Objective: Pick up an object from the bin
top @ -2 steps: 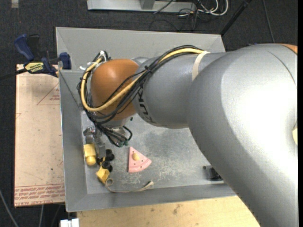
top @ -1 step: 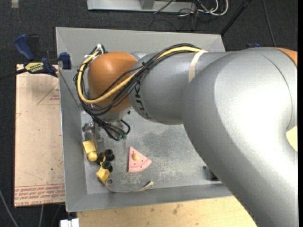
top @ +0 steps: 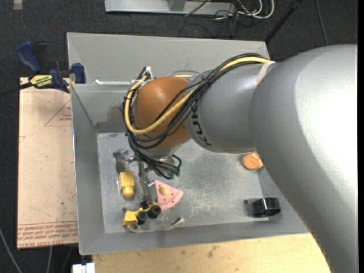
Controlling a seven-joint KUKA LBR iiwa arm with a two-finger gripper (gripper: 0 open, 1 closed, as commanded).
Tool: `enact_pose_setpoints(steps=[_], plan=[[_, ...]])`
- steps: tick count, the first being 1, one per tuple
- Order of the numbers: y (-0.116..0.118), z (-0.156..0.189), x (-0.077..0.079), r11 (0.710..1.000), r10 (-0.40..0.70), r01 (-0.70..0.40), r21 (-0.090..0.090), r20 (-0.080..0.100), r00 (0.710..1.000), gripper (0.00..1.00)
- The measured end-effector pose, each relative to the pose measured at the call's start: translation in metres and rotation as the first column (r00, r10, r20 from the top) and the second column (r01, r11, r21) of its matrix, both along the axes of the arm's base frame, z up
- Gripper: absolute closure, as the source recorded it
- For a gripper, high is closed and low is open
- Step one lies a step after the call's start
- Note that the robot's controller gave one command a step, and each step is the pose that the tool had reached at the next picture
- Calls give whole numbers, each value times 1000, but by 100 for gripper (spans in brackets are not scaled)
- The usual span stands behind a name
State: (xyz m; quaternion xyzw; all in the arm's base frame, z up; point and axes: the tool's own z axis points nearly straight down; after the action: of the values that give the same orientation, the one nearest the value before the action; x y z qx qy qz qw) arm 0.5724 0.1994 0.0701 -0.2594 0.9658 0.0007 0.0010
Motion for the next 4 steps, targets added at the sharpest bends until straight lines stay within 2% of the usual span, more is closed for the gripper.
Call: enact_pose_setpoints(steps=[1, 2, 3, 4], plan=[[0, 0, 0, 1000, 0, 0, 1, 0, 1000, 0], [9, 0, -10, 997, 71, -71, -2, 0, 997, 0], [3, 0, -50, 970, 244, -244, 1, 2, 970, 100], [3, 2, -48, 970, 244, -244, 1, 12, 970, 0]])
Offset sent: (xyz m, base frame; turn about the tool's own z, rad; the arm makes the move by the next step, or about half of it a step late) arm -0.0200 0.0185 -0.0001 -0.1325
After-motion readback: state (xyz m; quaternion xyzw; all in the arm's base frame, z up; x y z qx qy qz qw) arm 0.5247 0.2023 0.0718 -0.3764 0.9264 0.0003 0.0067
